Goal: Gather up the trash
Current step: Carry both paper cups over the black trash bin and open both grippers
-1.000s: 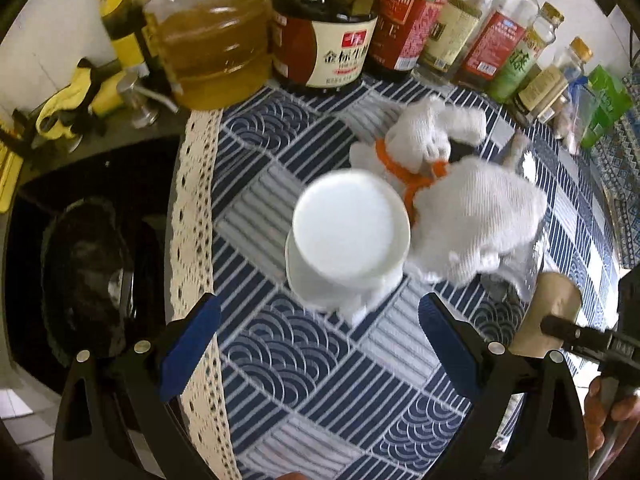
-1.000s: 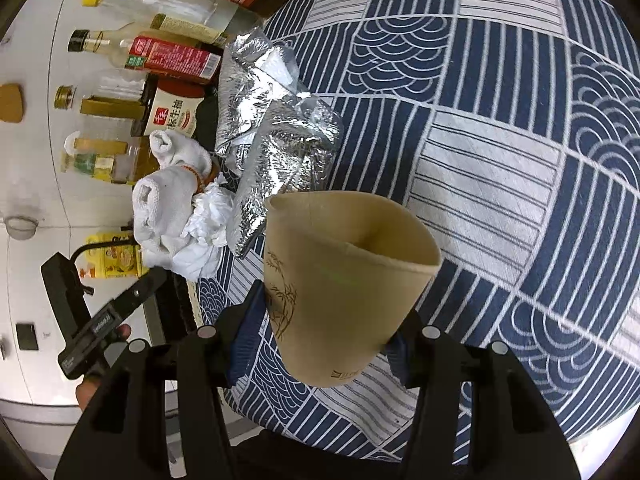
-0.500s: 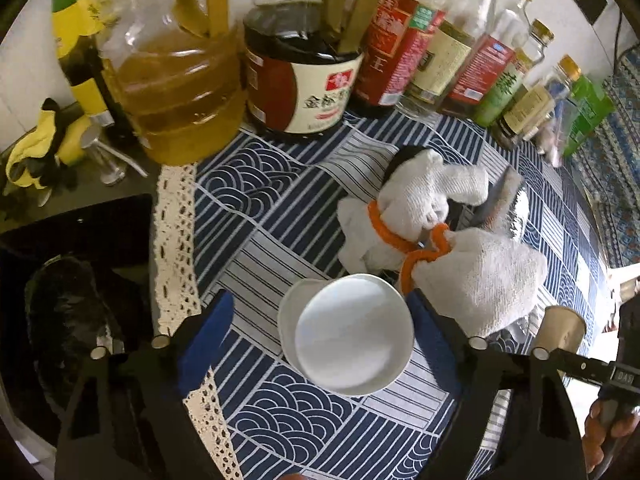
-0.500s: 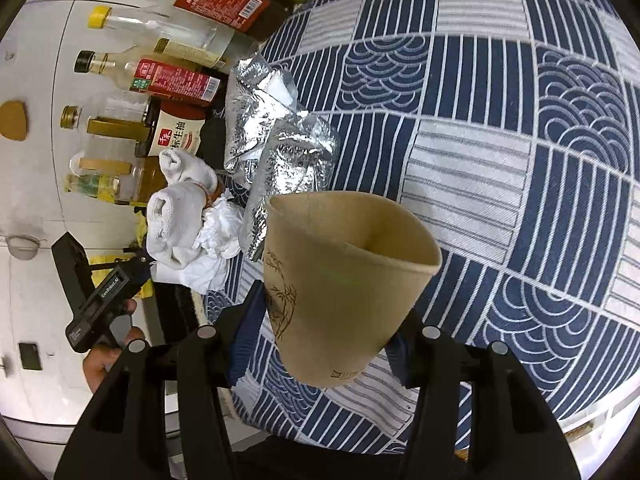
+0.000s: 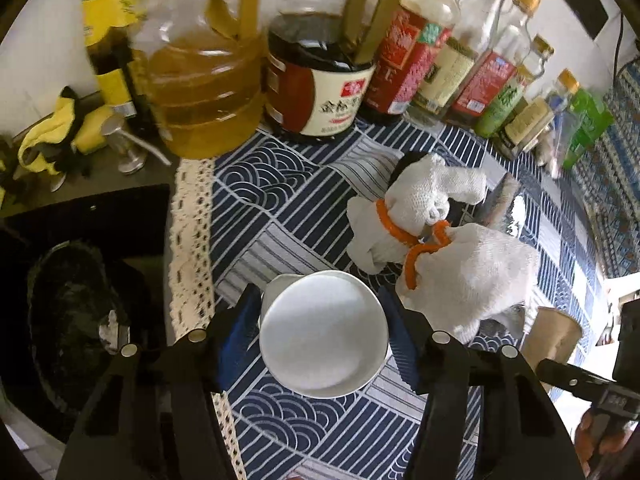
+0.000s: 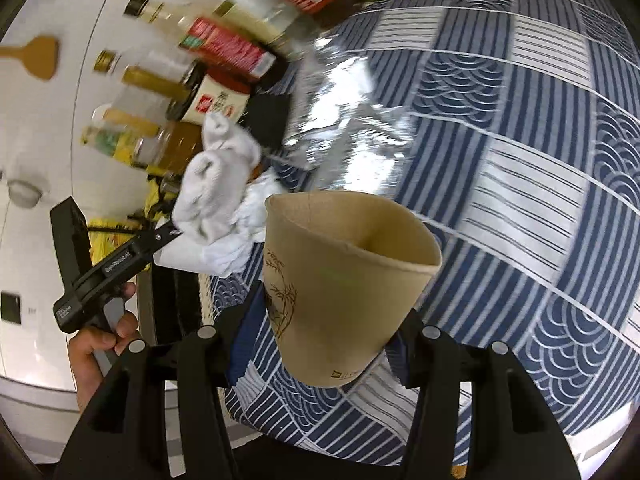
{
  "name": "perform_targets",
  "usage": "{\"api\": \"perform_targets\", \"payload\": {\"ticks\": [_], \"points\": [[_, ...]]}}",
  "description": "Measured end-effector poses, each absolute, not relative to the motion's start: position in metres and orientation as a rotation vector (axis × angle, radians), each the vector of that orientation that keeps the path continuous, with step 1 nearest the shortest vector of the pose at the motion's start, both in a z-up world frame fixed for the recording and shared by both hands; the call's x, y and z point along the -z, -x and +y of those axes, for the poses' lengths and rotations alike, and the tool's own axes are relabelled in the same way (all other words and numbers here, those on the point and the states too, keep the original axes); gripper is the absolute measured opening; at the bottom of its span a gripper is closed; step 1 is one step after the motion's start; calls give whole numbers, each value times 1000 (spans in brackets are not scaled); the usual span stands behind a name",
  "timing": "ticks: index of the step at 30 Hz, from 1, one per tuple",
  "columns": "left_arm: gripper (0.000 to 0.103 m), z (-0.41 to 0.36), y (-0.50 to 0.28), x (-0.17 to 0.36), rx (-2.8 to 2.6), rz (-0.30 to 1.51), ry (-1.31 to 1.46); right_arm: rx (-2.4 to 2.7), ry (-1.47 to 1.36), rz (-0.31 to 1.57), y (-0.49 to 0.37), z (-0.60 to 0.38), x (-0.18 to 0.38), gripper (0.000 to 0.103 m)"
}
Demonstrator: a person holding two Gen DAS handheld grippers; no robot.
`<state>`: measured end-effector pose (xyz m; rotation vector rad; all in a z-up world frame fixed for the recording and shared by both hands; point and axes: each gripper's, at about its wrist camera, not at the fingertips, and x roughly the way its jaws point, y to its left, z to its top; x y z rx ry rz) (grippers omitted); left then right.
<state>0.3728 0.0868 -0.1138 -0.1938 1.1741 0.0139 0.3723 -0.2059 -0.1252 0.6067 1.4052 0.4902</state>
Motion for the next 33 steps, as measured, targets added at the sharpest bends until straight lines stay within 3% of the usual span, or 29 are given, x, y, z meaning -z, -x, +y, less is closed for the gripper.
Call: {"api": "perform_targets", "payload": {"ticks": [21, 33], "points": [[59, 178, -270, 72, -92, 1063, 368, -774, -391, 1523, -352, -51, 123, 55], [59, 281, -203, 63, -212, 991, 470, -908, -234, 1515, -316, 78, 115, 55]]}}
